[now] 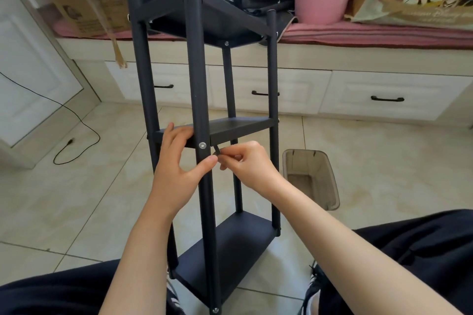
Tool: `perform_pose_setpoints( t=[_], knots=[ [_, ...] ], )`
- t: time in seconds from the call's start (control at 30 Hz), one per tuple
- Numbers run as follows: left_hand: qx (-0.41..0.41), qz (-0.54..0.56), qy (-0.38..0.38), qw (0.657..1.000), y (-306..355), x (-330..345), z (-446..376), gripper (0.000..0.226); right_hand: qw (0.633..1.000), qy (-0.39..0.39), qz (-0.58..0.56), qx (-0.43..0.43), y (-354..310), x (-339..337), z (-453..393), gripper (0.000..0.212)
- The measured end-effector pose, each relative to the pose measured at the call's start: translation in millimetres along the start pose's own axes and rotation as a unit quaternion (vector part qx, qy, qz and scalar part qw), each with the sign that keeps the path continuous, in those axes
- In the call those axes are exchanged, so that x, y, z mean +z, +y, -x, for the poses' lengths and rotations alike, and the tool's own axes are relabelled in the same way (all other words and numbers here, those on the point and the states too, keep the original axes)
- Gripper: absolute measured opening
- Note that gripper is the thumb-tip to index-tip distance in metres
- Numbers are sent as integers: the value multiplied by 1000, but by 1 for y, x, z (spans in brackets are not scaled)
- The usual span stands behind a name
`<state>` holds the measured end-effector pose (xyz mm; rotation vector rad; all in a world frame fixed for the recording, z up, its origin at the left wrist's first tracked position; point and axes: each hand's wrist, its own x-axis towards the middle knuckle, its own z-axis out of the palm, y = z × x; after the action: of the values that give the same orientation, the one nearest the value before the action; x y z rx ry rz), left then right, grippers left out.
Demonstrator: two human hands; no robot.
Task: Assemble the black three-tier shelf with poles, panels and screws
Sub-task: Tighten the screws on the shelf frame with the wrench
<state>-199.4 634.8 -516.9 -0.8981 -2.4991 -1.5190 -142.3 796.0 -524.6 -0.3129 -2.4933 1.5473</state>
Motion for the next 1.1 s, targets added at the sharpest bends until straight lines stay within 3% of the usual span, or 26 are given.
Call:
perform_pose_setpoints(
  t=[0.23, 0.47, 0.87, 1.1],
  knots=[
    [13, 8, 1, 1000, 1, -1, -1, 46, 997, 53, -11, -51, 6, 14, 0, 15],
    [21, 5, 0, 1000, 2, -4, 2, 56, 980, 158, 10, -118, 19, 44, -5, 14],
    [31, 22, -15, 999, 0, -14, 3, 50, 961, 222, -57, -152, 22, 78, -14, 10],
    [26, 22, -8, 999, -2, -15, 3, 50, 959, 228, -96, -140, 17, 91, -17, 41]
  ],
)
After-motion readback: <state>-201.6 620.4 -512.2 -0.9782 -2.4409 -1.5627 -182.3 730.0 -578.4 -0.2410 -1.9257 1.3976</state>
